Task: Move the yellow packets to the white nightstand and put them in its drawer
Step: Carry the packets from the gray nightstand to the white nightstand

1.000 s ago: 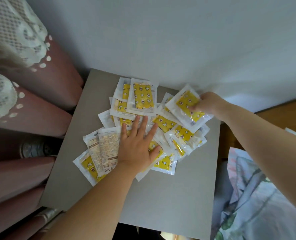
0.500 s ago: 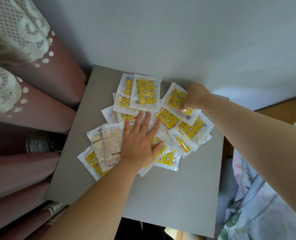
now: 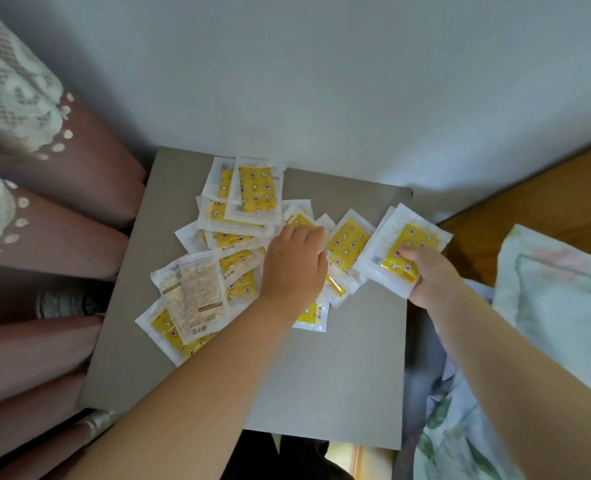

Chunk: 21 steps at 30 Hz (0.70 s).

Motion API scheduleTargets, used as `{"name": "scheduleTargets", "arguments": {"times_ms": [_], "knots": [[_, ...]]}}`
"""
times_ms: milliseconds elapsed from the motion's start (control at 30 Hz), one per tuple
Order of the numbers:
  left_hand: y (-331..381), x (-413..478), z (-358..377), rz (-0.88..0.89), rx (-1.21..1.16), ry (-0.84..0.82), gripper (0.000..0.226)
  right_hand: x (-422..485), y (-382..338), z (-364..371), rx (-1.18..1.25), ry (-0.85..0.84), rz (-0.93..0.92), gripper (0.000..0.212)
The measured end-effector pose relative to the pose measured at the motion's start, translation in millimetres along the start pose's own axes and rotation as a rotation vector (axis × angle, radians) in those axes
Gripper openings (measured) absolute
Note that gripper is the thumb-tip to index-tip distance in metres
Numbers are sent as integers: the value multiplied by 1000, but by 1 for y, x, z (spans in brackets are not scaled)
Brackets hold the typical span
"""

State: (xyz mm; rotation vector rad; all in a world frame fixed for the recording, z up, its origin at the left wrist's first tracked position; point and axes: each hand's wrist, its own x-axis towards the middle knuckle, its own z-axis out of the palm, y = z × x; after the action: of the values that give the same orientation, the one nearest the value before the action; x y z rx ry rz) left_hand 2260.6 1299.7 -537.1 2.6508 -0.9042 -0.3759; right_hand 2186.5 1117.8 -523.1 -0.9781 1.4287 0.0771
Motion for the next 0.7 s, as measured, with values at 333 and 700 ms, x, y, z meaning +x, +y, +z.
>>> {"name": "scheduleTargets", "arguments": {"times_ms": [333, 700], "knots": [[49, 54, 19, -286, 118, -237, 35, 4, 50, -15, 103, 70, 13, 10], [50, 60, 15, -262, 91, -403, 20, 5, 55, -8, -2, 140, -61, 17]]}}
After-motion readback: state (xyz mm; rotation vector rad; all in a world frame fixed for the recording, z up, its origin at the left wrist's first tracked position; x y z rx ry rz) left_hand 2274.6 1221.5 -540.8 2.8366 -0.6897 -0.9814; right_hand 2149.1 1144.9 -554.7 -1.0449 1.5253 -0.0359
